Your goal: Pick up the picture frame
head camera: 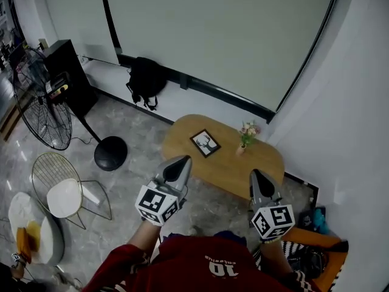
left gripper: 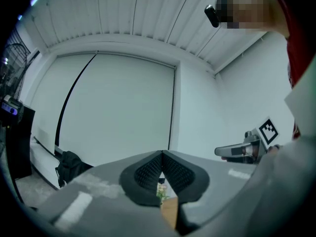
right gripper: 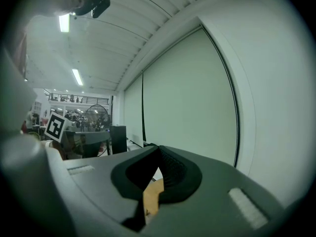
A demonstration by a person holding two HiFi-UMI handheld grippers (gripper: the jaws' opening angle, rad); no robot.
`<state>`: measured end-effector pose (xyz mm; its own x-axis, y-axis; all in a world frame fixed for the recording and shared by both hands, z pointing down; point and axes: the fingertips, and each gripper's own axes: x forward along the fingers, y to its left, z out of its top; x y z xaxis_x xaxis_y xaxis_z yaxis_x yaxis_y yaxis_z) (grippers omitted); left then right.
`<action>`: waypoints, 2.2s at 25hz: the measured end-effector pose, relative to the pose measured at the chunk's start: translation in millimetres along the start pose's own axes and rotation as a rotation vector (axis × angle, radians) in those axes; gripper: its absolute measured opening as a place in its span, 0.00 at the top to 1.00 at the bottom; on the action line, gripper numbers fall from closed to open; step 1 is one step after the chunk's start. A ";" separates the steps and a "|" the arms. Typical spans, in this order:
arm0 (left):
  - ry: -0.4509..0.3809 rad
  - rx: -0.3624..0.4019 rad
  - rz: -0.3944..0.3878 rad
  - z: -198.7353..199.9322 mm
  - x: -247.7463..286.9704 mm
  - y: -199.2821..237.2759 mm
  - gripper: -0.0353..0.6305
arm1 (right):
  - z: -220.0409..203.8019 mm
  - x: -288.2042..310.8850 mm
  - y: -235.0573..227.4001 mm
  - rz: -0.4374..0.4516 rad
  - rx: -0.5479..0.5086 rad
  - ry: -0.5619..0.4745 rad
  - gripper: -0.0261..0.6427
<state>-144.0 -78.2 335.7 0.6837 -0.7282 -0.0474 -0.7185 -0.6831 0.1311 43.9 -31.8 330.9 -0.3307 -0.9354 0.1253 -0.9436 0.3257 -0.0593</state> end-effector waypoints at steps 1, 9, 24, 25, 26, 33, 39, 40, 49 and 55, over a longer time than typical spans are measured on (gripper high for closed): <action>0.001 -0.006 0.000 -0.6 3.9 3.3 0.95 | -0.6 5.1 -2.4 0.000 0.002 0.007 0.96; 0.027 -0.023 0.014 -17.3 38.4 24.9 0.95 | -13.0 47.3 -25.2 0.024 0.031 0.030 0.96; 0.057 0.033 0.087 -27.3 196.3 104.7 0.95 | 4.7 213.5 -123.6 0.150 0.026 0.004 0.96; 0.054 0.041 0.085 -27.1 208.1 108.9 0.95 | 6.0 222.0 -130.5 0.154 0.021 0.002 0.96; 0.052 0.050 0.082 -26.6 218.8 112.9 0.95 | 6.5 229.5 -136.5 0.156 0.019 0.002 0.96; 0.069 0.124 0.073 -27.7 255.1 128.0 0.90 | -2.4 257.1 -153.5 0.174 0.045 0.019 0.96; 0.118 0.243 0.083 -42.6 265.8 135.7 0.76 | -14.4 261.9 -159.9 0.178 0.061 0.031 0.96; 0.133 0.257 0.083 -47.7 269.6 139.7 0.75 | -17.0 263.7 -161.3 0.177 0.060 0.035 0.96; 0.297 0.377 0.052 -136.3 315.8 178.1 0.75 | -66.3 288.6 -185.4 0.161 0.101 0.118 0.96; 0.447 0.411 -0.049 -246.4 347.6 197.1 0.75 | -97.4 308.6 -197.7 0.149 0.124 0.165 0.96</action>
<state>-16.4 -452.3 589.0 0.6408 -0.6620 0.3887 -0.6142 -0.7459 -0.2578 127.0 -371.4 477.8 -0.4736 -0.8398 0.2653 -0.8786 0.4294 -0.2092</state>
